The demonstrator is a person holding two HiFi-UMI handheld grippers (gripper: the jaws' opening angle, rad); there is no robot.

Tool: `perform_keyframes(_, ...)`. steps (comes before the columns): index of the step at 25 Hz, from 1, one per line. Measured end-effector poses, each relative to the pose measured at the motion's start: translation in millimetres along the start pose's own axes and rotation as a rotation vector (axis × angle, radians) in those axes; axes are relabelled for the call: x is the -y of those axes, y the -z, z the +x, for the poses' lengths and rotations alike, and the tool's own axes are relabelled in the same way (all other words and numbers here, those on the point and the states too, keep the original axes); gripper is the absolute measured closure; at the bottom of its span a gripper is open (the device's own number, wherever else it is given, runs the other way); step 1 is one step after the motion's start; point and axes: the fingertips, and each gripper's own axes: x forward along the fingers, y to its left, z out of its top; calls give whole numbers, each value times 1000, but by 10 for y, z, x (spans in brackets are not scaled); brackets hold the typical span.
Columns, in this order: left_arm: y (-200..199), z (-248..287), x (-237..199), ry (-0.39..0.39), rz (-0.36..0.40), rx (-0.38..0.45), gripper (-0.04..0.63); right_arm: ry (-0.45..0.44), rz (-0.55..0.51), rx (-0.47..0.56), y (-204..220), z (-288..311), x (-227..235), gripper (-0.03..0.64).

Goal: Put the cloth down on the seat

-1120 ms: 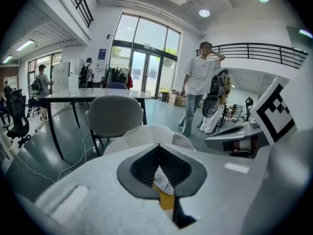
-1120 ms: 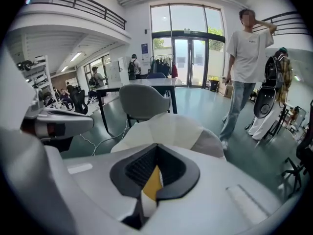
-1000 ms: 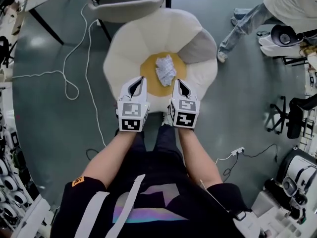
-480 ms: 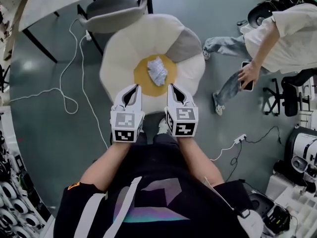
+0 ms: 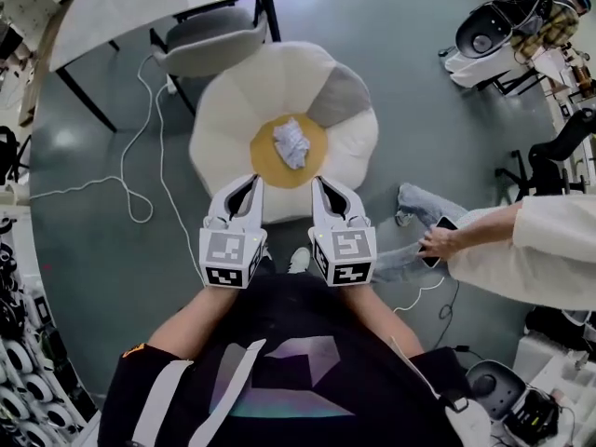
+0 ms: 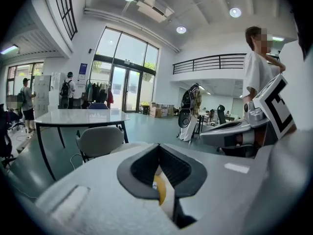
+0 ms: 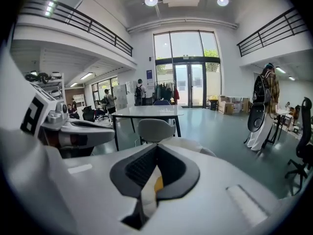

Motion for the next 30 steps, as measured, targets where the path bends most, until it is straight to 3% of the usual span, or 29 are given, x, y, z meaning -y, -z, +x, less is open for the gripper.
perform_keyframes(6, -209, -164, 491, -18, -1, 43, 595, 1, -3, 41, -68, -332, 313, 617)
perform_keyframes(10, -254, -368, 612, -21, 52, 56, 595, 18, 23, 93, -128, -503, 359, 617)
perform_keyframes(17, -348, -558, 546, 26, 69, 86, 595, 23, -42, 97, -227, -846, 87, 617)
perform_keyframes(30, -220, -856, 248, 93, 99, 76, 595, 65, -23, 47, 7, -913, -474, 617)
